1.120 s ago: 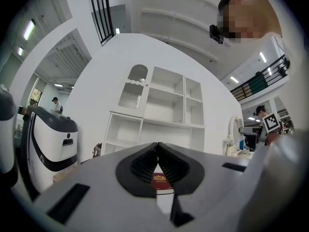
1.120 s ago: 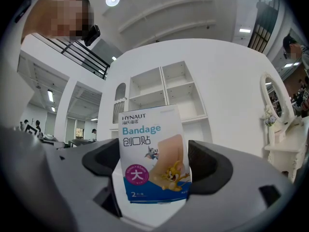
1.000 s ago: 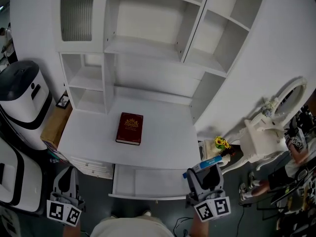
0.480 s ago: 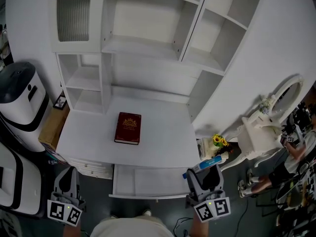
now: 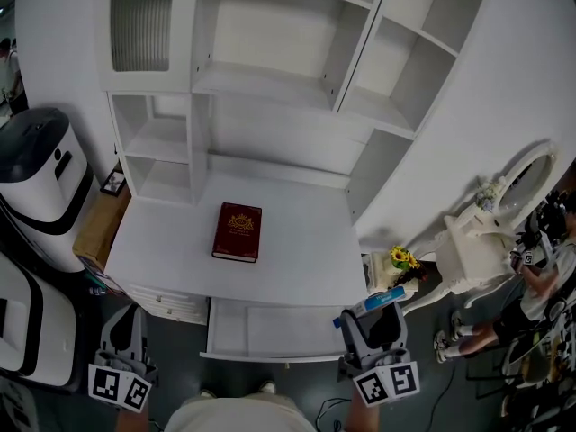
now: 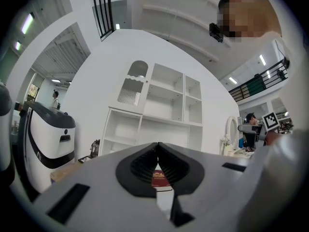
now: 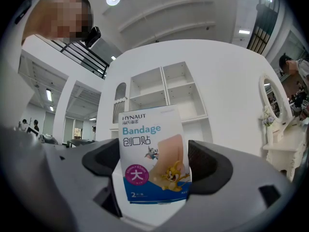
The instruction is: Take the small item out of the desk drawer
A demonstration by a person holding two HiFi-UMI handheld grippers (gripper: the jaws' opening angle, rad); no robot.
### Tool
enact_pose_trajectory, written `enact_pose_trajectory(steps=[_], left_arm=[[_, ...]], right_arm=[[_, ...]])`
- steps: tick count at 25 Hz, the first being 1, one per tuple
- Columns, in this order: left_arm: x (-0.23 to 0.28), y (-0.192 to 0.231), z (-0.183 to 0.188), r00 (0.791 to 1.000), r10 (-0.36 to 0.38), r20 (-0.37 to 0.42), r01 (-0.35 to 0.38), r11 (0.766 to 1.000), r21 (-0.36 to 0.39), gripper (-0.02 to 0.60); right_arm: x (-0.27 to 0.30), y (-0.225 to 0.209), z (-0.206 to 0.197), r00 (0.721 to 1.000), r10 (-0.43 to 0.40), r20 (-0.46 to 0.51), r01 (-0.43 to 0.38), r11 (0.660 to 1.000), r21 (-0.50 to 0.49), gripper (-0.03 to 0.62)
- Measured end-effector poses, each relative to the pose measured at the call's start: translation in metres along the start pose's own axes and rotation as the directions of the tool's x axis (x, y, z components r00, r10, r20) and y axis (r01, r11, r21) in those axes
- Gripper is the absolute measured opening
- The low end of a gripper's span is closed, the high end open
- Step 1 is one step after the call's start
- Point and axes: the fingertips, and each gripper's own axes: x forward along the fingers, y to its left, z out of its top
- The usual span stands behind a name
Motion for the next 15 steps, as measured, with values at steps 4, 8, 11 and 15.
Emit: enact_pose_trajectory(steps=[4, 8, 11, 15], left_arm=[[-0.0024, 0.0002, -0.001, 1.0, 0.006, 0.0, -0.006, 1.0, -0.001, 0.015], [-0.0045, 0.0011, -0.0018, 1.0, 0.013, 0.0, -0.013, 1.0, -0.001, 0.016], [-0.0065, -0.0002, -0.0023, 1.0, 0.015, 0.0, -0.015, 1.0, -0.001, 0.016], [-0.007, -0.002, -0.0028, 1.0, 0.015, -0.002, -0.015, 1.0, -0.003, 0.015]], right_arm=[[0.0019, 0.0016, -0.0003, 1.0, 0.007, 0.003, -0.007, 1.0, 0.002, 0.451], [0.0036, 0.0029, -0.0033, 1.0, 0.01, -0.006, -0.01, 1.0, -0.007, 0.451], [0.0038, 0.005, -0.0056, 1.0, 0.016, -0.014, -0.016, 1.0, -0.009, 0.451], [0.0042, 0.0078, -0.0047, 1.0, 0.026, -0.013, -0.026, 1.0, -0.007, 0.451]])
